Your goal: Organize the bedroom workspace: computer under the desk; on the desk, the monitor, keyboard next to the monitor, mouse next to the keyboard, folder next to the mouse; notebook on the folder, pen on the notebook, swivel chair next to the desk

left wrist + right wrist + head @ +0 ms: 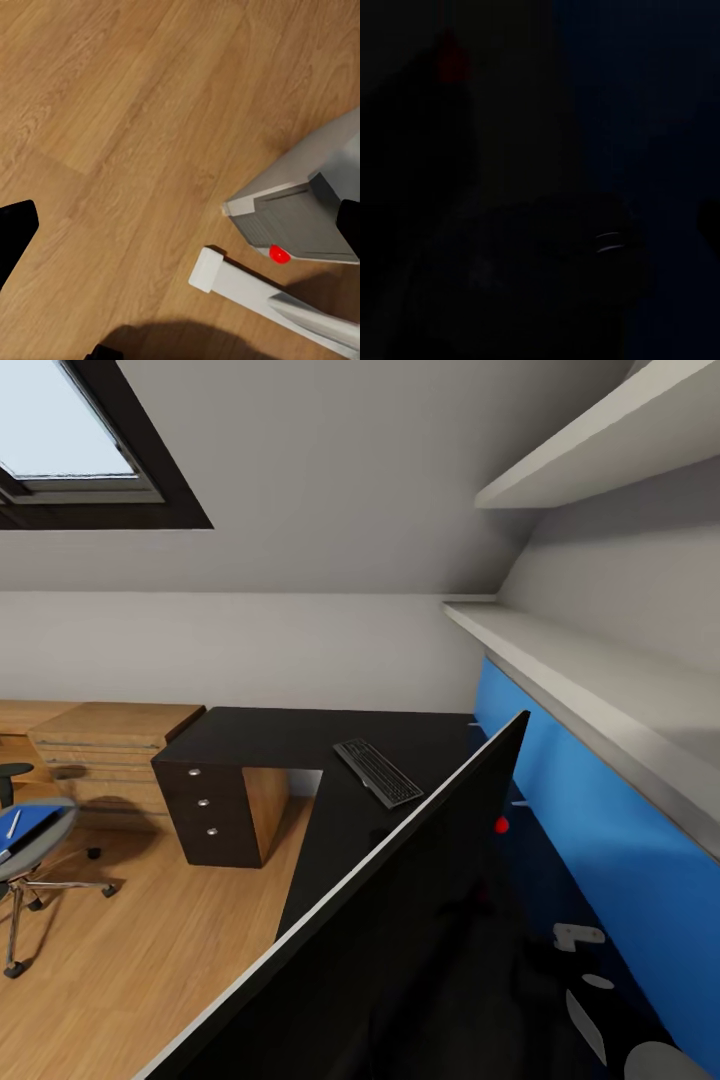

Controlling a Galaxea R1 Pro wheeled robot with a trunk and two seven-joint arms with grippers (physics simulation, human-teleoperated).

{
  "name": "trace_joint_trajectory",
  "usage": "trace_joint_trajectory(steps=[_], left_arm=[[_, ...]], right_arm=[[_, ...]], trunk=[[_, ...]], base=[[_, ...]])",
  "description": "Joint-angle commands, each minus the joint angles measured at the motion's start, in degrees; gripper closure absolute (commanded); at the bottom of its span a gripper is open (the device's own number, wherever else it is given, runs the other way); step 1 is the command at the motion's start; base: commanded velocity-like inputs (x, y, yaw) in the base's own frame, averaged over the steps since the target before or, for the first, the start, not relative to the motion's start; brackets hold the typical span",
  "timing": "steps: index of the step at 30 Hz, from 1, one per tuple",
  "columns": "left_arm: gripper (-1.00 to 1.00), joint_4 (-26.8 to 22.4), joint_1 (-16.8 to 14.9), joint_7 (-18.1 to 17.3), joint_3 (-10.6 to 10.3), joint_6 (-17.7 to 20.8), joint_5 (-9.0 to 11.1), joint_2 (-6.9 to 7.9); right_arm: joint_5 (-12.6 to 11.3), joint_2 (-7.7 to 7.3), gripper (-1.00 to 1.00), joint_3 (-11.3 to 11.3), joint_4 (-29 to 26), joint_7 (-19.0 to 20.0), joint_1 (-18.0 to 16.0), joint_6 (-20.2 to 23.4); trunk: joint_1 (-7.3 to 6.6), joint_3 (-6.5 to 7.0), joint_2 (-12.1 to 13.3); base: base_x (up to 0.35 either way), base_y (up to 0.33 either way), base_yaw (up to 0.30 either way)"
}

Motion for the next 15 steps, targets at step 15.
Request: trace_joint_trajectory(steps=[15], left_arm=[[-1.0, 0.0, 0.0, 0.0, 3.7, 0.0, 0.5, -0.08]], right_arm=[[0.0, 0.08, -1.0, 0.0, 0.1, -0.1, 0.0, -0.1]], trunk=[[0.89, -0.78, -1.7]], base=[[0.0, 0.0, 0.0]])
